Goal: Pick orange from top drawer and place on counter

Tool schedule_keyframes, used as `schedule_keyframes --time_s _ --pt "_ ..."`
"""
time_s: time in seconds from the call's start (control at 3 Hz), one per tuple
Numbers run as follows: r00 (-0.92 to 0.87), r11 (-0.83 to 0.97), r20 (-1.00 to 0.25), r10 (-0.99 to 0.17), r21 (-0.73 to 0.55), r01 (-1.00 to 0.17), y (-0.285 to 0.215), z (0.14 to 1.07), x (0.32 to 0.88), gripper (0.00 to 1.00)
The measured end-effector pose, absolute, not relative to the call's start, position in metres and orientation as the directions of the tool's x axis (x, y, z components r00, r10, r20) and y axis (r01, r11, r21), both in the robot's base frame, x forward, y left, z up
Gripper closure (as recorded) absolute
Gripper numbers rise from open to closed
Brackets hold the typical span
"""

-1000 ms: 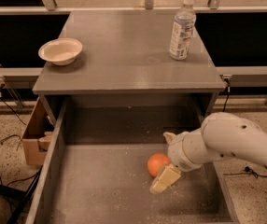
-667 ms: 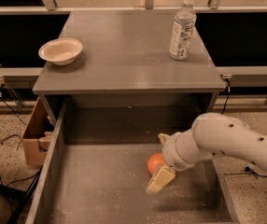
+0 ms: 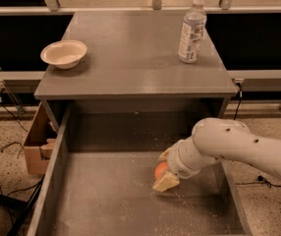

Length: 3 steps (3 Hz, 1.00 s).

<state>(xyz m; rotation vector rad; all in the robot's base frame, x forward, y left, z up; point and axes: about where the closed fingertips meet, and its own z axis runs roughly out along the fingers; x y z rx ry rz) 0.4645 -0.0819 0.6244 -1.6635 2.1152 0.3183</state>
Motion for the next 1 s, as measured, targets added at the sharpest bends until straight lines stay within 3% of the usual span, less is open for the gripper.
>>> schedule_keyframes --time_s 0.67,1.0 --pt "-0.182 0.236 -0.425 -0.887 -0.077 -0.969 -0.084 0.617 0.467 0.87" --pt "-0.141 0.218 -0.418 -0.897 -0.143 -0.965 -0.081 0.672 0.470 1.00"
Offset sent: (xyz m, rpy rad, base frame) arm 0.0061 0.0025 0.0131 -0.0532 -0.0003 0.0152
